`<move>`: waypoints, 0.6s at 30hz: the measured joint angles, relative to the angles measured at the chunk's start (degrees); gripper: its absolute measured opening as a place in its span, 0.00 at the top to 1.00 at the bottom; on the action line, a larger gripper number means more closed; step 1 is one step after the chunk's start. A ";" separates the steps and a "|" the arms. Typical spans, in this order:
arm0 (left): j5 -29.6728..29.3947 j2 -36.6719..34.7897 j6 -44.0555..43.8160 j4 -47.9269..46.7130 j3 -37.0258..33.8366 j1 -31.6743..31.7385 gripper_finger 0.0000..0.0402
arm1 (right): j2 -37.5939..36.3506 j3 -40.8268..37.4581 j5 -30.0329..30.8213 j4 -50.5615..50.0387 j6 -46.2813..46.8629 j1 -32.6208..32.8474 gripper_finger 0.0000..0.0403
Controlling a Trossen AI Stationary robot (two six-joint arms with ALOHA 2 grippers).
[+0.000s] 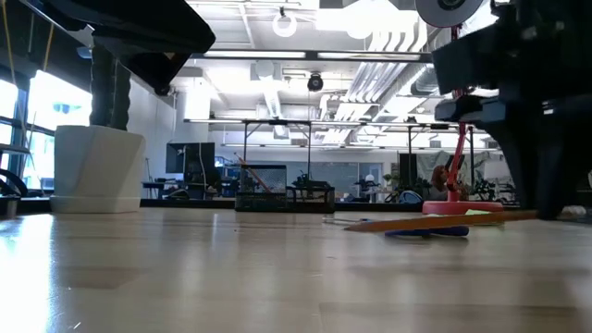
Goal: Pick and place office supplies into organizer
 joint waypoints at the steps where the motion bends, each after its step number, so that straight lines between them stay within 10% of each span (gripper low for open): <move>1: 0.00 0.00 0.00 0.01 0.00 0.00 0.99 | 0.00 0.84 0.22 -0.84 -0.03 0.00 0.94; 18: 0.46 0.00 0.13 -1.25 0.00 0.00 0.99 | -0.11 17.49 2.33 -32.33 -2.25 -4.86 0.93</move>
